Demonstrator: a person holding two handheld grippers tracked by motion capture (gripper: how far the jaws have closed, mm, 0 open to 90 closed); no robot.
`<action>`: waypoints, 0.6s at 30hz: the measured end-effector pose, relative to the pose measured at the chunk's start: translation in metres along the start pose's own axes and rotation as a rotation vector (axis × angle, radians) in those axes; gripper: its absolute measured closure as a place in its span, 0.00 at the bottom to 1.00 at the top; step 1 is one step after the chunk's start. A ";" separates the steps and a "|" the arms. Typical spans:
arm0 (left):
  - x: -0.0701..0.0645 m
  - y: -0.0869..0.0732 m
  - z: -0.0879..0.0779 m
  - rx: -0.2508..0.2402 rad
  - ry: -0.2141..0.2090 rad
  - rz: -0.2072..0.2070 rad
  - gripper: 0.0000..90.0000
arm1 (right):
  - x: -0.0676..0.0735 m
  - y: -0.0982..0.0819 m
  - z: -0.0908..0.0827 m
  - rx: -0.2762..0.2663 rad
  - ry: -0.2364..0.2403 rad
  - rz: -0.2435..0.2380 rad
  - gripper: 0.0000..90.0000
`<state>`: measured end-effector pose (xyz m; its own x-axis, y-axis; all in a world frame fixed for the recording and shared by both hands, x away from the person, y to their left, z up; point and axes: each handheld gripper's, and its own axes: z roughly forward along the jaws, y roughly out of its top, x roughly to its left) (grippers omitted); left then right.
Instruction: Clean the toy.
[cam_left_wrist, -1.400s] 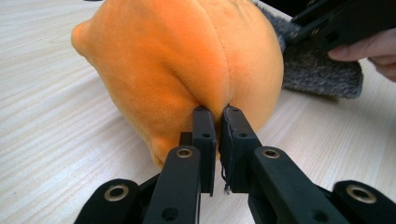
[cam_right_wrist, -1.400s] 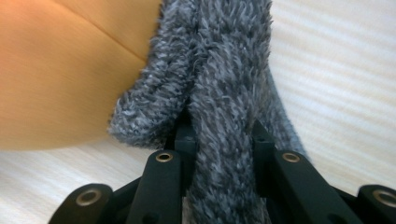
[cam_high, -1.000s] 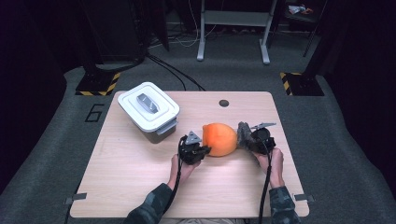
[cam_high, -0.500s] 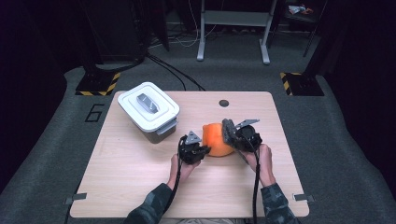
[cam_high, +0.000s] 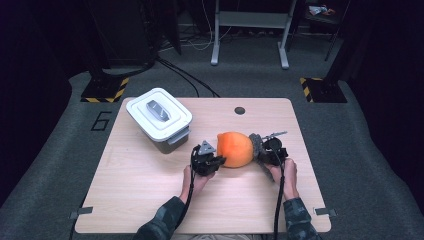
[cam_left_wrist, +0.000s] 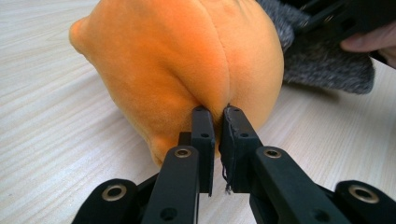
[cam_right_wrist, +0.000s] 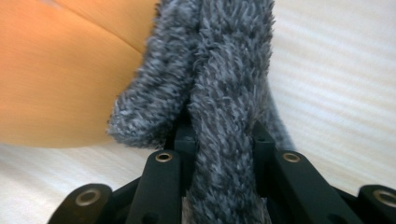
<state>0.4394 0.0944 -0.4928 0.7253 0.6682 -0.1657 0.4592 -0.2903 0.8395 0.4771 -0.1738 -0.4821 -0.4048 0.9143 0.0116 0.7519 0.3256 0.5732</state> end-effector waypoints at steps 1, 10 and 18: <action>0.001 0.000 0.000 0.002 -0.002 0.003 0.93 | -0.001 -0.002 0.005 0.014 0.002 0.017 0.80; 0.003 0.000 -0.001 -0.005 -0.003 -0.002 0.93 | -0.003 -0.005 -0.017 -0.067 -0.024 0.036 0.83; 0.002 0.001 -0.001 -0.008 -0.007 0.007 0.92 | 0.026 0.011 -0.060 -0.198 0.017 -0.051 0.83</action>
<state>0.4409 0.0960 -0.4920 0.7323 0.6610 -0.1635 0.4500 -0.2895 0.8448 0.4437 -0.1613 -0.4265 -0.4494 0.8933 -0.0084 0.6138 0.3156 0.7236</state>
